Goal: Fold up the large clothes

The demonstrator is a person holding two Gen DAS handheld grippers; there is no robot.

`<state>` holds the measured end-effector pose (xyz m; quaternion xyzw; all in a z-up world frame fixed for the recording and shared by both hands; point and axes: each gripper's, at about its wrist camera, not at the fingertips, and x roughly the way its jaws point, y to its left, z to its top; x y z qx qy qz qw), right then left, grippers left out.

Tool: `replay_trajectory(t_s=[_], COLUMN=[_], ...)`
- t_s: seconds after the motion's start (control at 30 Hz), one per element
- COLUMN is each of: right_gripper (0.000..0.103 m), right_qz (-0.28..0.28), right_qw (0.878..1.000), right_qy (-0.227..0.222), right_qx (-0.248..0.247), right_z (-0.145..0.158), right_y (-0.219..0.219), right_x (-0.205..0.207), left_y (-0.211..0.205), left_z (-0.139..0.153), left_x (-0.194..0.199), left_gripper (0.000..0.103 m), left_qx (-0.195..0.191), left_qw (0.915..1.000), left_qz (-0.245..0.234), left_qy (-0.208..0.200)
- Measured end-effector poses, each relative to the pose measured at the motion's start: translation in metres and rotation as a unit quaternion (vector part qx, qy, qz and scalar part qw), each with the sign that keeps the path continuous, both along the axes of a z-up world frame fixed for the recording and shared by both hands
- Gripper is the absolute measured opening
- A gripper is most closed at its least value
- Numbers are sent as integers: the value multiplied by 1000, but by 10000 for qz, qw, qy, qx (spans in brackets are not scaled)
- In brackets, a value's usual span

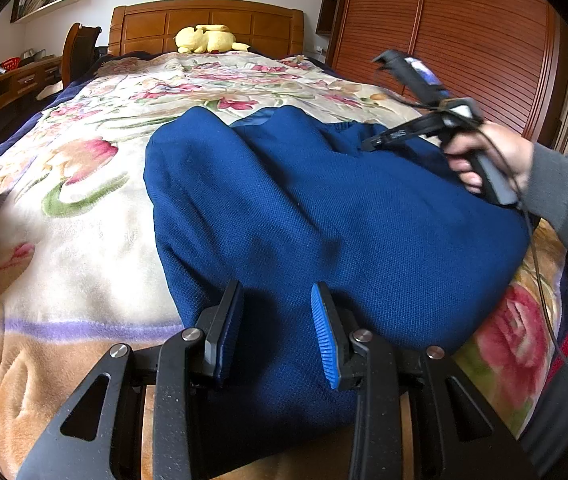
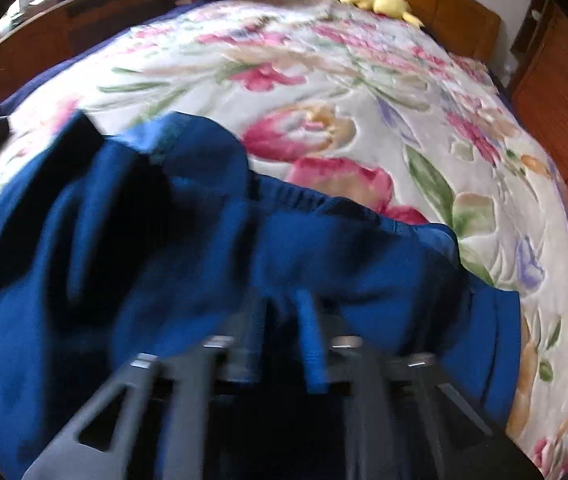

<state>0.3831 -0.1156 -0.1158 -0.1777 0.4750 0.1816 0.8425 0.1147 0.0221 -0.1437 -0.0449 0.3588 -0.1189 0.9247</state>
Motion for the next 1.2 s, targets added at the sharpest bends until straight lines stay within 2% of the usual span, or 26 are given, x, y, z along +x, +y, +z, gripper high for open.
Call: replay_trajectory(t_s=[0.13, 0.27, 0.33, 0.4, 0.43, 0.5, 0.53, 0.57, 0.6, 0.67, 0.73, 0.87, 0.97, 1.03, 1.1, 1.2], right_gripper=[0, 0, 0, 0, 3, 20, 36, 46, 49, 51, 51, 51, 51, 51, 51, 51], right_qz=[13, -310, -368, -307, -293, -182, -92, 19, 75, 94, 47, 52, 65, 155, 260, 427], right_qw=[9998, 9975, 9970, 9963, 9959, 9959, 9959, 9957, 9955, 9954, 9945, 9936, 9928, 9924, 9914, 9947], right_qy=[-40, -630, -647, -768, -835, -827, -803, -773, -731, -667, -784, -627, -652, -653, -631, -517], right_qx=[-172, -105, 186, 226, 197, 324, 410, 518, 594, 676, 686, 940, 1004, 1031, 1119, 780], right_z=[-17, 0, 12, 22, 26, 31, 32, 32, 32, 29, 24, 16, 13, 12, 11, -6], right_y=[19, 29, 30, 32, 33, 30, 26, 24, 18, 7, -5, -24, -27, -25, -24, -22], right_x=[23, 32, 31, 23, 17, 1, -10, -25, -36, -69, -104, -160, -187, -197, -204, -206], left_y=[-1, -1, -1, -1, -1, -1, 0, 0, -1, -2, -4, -3, 3, 9, 14, 20], left_z=[0, 1, 0, 0, 0, 1, 2, 3, 5, 8, 11, 16, 19, 20, 23, 23], left_x=[1, 0, 0, 0, 0, 0, 0, -1, -2, -4, -9, -23, -35, -41, -47, -50], left_gripper=[36, 36, 36, 36, 36, 36, 36, 36, 36, 36, 36, 37, 38, 42, 47, 55], left_qx=[-33, -21, -21, -31, -37, -55, -52, -44, -16, 70, 219, 343, 321, 290, 414, 581], left_qw=[10000, 10000, 10000, 10000, 10000, 10000, 10000, 10000, 10000, 10000, 9997, 9994, 9994, 9993, 9985, 9971], left_qz=[10, 15, 16, 11, 9, -1, -3, -2, -4, -26, -32, 21, 144, 222, 335, 455], left_qy=[-4, -11, -15, -11, -5, 8, 14, 15, 20, 26, 40, 53, 63, 107, 114, 202])
